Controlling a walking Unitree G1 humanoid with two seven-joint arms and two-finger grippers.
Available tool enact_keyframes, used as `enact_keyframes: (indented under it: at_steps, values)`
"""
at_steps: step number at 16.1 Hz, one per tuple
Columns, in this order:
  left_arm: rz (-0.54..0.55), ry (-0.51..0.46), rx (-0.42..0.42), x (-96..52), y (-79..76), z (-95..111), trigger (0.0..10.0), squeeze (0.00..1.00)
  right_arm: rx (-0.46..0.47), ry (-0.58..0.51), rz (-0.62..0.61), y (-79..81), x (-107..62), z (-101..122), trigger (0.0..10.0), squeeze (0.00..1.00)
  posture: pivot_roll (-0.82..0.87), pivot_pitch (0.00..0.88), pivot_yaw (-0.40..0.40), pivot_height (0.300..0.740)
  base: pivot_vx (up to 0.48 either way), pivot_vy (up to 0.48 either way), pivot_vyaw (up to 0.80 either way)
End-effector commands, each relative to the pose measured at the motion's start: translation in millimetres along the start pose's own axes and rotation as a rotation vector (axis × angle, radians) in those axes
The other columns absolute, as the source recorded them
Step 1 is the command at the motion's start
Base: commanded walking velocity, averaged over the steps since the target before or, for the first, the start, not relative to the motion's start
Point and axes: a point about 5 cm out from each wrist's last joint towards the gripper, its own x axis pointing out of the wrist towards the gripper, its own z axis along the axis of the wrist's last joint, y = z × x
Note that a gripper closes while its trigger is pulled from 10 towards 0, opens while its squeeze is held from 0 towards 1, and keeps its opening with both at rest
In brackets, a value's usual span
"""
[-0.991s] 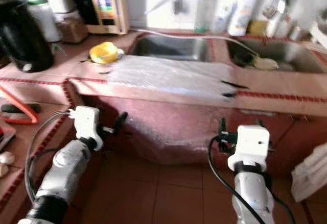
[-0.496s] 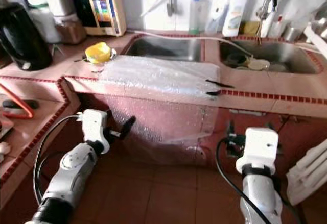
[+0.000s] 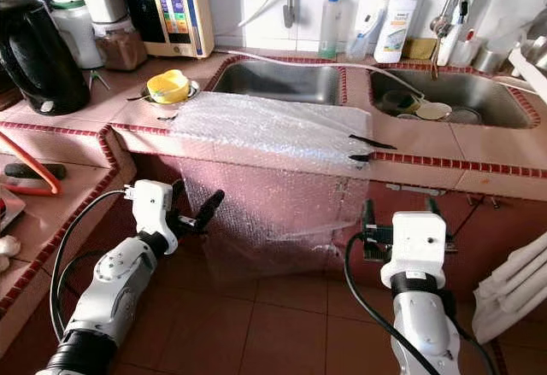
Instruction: Kitchen organization
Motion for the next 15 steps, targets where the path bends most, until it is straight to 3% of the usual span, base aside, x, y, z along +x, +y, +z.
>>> enact_keyframes:
  at_steps: [1,15]
  values:
    - [-0.018,-0.026,0.015,4.0,-0.3,9.9,10.0,0.00,-0.003,-0.019,0.005,0.4,-1.2,4.5,10.0,0.00,-0.10,0.007,0.043,0.740,0.274,0.000,0.00]
    - [-0.043,-0.021,0.020,6.2,-3.6,8.8,10.0,0.00,-0.010,-0.031,0.019,6.2,1.9,4.9,10.0,0.00,-0.10,0.000,0.050,0.740,0.316,0.000,0.00]
